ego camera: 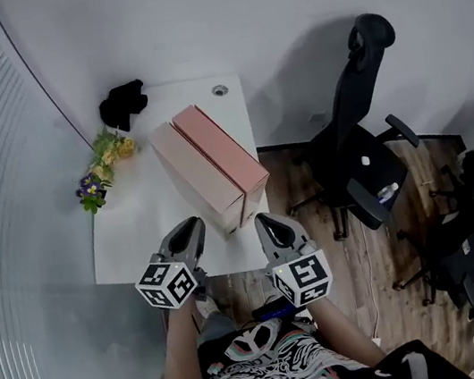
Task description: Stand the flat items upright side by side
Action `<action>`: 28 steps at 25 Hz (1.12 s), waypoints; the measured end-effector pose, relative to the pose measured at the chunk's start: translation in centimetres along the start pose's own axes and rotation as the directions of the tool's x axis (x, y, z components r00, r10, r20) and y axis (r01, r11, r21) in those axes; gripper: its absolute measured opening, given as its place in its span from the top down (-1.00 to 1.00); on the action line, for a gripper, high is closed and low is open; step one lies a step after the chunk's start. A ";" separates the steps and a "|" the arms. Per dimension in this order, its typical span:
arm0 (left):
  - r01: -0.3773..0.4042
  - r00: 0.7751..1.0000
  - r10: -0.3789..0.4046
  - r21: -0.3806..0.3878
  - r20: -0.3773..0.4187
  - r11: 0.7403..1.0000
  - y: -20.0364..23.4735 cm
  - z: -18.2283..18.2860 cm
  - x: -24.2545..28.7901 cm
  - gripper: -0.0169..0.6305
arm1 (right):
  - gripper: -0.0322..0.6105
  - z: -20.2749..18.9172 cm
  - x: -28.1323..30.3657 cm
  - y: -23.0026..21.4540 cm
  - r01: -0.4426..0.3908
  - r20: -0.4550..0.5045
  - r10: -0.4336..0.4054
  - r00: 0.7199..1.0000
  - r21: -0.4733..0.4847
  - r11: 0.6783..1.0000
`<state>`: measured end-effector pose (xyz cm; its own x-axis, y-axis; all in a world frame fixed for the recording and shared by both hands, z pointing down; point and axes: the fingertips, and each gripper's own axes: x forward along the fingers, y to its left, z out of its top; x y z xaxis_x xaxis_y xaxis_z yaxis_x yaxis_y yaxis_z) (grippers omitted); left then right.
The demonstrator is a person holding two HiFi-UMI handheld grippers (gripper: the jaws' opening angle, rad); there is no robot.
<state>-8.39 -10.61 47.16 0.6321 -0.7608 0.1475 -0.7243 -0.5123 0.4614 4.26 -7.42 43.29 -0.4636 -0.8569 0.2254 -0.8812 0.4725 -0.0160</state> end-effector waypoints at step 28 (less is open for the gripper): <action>-0.292 0.950 0.276 0.104 0.145 0.951 -6.1 2.1 -4.1 0.95 | 0.89 2.0 -4.5 -2.9 -0.056 0.041 0.055 0.998 0.011 0.998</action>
<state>-7.12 -5.14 41.92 0.3604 -0.9222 0.1402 -0.9019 -0.3062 0.3047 8.71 -5.36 40.35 -0.5150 -0.8372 0.1840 -0.8549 0.5173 -0.0391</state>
